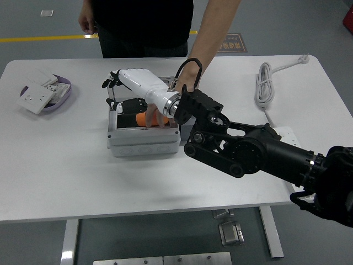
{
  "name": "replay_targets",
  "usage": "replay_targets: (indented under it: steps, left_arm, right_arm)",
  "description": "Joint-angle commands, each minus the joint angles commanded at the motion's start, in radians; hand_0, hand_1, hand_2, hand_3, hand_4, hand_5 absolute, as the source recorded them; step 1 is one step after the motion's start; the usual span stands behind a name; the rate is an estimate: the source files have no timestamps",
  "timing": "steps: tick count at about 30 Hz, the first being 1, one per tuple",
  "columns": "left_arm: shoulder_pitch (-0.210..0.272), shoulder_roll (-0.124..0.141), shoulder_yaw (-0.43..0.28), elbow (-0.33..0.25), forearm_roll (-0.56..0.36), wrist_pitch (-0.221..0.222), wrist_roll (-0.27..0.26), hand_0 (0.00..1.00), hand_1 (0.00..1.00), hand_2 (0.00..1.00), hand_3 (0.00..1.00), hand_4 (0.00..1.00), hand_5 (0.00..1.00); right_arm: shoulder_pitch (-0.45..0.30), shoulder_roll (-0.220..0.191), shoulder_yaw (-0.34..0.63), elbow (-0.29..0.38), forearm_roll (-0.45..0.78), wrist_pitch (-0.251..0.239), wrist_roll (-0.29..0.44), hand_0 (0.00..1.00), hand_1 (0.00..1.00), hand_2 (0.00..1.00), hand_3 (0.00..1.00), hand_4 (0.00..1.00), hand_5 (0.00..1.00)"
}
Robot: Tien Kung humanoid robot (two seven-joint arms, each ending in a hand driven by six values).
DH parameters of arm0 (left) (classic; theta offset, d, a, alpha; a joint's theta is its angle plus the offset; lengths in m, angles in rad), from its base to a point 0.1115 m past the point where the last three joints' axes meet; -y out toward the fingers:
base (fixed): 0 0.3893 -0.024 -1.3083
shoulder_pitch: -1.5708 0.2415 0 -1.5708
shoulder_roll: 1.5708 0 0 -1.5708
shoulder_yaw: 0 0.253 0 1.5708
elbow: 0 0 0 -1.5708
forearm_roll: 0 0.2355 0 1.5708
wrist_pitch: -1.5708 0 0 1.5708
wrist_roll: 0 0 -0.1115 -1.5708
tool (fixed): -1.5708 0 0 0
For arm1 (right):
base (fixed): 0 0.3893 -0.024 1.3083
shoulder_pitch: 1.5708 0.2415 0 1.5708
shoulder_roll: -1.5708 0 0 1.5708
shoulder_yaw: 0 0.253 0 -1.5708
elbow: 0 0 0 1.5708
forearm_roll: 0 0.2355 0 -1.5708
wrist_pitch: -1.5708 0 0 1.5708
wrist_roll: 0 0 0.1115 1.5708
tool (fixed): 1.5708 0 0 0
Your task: Pick up the cylinder from the cube,place it in the box,flap close box
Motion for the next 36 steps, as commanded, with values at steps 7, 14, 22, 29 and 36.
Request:
replay_targets:
  steps: [7,14,22,29,36]
  left_arm:
    - [-0.002,0.001,0.003,0.0,0.0,-0.001,0.003,0.578,0.605,0.561,0.591,0.578,0.324]
    - [-0.008,0.004,0.005,0.0,0.003,-0.003,0.001,0.578,0.605,0.561,0.591,0.574,0.321]
    - [-0.013,0.003,0.008,0.0,0.002,-0.005,-0.001,0.578,0.606,0.56,0.59,0.574,0.321]
    - [-0.011,0.003,0.009,0.0,-0.001,-0.003,-0.003,0.578,0.605,0.56,0.59,0.573,0.32]
    - [-0.008,0.001,0.012,0.0,-0.006,-0.003,-0.006,0.578,0.605,0.56,0.59,0.572,0.319]
  right_arm:
    - [0.038,0.0,0.04,-0.133,0.056,-0.001,0.025,0.798,0.699,0.695,0.691,0.574,0.298]
    - [0.054,0.0,0.017,-0.265,0.135,0.001,0.046,0.796,0.706,0.697,0.694,0.569,0.289]
    - [0.038,0.0,-0.015,-0.307,0.17,-0.002,0.055,0.795,0.705,0.699,0.695,0.569,0.288]
    - [0.022,0.0,-0.03,-0.264,0.166,-0.005,0.049,0.795,0.707,0.7,0.696,0.57,0.289]
    - [-0.003,0.0,-0.044,-0.182,0.145,-0.01,0.037,0.795,0.707,0.7,0.695,0.569,0.287]
